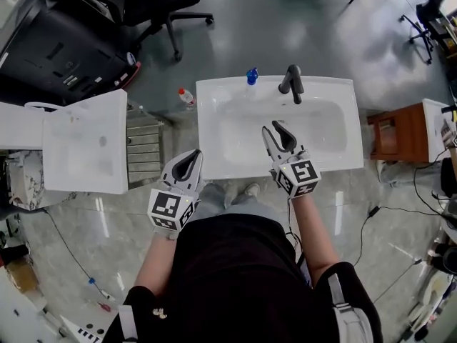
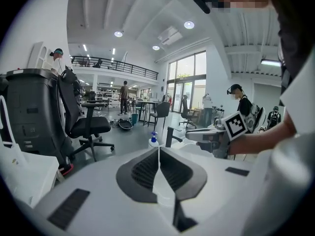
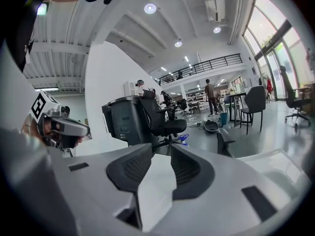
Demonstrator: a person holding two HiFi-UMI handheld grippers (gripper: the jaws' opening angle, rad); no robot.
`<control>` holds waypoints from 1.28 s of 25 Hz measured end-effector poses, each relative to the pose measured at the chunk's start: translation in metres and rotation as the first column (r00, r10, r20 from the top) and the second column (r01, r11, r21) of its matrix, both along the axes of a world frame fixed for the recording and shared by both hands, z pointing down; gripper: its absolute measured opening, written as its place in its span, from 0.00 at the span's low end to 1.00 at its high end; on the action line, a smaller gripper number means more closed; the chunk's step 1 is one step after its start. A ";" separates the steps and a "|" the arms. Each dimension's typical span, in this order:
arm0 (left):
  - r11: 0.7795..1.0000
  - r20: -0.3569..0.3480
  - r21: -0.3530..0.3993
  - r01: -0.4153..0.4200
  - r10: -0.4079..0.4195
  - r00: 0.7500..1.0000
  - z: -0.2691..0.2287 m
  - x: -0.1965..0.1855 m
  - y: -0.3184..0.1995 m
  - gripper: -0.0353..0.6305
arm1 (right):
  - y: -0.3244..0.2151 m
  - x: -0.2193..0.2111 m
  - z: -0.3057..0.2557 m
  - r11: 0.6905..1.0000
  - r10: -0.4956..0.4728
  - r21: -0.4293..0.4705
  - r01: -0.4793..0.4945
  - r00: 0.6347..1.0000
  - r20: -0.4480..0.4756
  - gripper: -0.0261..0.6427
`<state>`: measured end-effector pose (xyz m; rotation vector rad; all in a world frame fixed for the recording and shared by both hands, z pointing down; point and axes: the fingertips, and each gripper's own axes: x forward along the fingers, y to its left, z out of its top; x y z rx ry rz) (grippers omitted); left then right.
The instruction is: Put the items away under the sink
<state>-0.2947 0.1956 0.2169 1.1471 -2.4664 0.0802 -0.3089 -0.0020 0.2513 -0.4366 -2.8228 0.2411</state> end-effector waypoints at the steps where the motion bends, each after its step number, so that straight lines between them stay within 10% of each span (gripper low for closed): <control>1: 1.000 0.001 0.001 -0.003 0.003 1.000 -0.001 -0.004 0.001 0.08 | 0.000 -0.007 0.003 1.000 0.004 0.005 -0.004 1.000 -0.006 0.21; 32: 0.992 -0.137 -0.086 0.091 -0.102 0.985 0.071 -0.024 0.103 0.08 | -0.015 -0.144 0.135 0.974 0.214 0.101 -0.201 0.967 -0.138 0.37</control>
